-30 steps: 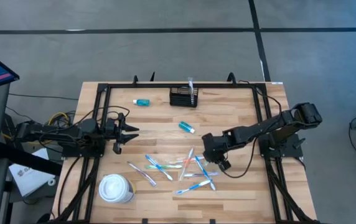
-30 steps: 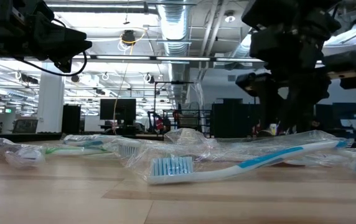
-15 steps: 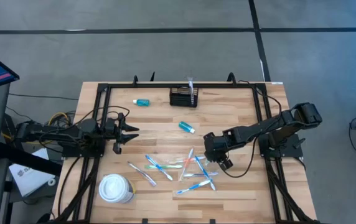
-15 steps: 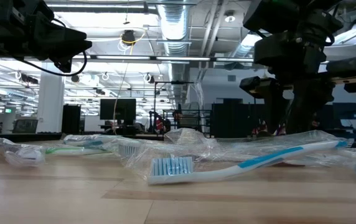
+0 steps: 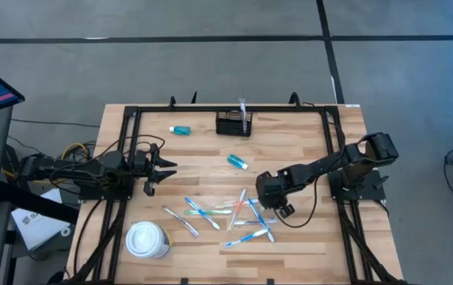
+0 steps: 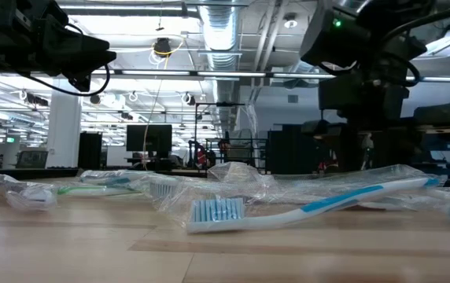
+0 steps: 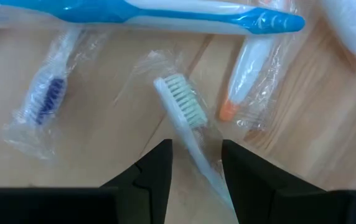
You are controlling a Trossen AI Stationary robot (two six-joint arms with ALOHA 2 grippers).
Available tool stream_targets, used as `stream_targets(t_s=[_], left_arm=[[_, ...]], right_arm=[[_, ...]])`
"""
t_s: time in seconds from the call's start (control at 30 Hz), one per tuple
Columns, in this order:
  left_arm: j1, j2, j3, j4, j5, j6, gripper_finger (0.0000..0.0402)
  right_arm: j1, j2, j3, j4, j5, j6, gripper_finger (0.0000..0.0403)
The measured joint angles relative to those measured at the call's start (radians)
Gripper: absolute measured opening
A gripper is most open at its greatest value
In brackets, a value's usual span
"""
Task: Pick & Place toothbrushing station
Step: Put the green toothbrush into the mesh organizer
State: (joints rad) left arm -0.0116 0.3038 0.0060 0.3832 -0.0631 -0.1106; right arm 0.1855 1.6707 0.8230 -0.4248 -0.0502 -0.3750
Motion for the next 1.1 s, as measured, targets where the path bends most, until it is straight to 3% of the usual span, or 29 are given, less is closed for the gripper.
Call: stream_targets(t_s=[0.3,0.8,1.1], left_arm=[[0.0,0.0,0.0,0.0,0.0,0.0,0.0113],[0.0,0.0,0.0,0.0,0.0,0.0,0.0113],[0.0,0.0,0.0,-0.001,0.0,0.0,0.0113]], right_arm=[[-0.004,-0.015,-0.004,0.031,0.026,0.001,0.0125],[-0.004,-0.013,-0.004,0.022,0.045,0.001,0.0013],[-0.004,-0.014,-0.003,0.021,0.044,0.001,0.0004]])
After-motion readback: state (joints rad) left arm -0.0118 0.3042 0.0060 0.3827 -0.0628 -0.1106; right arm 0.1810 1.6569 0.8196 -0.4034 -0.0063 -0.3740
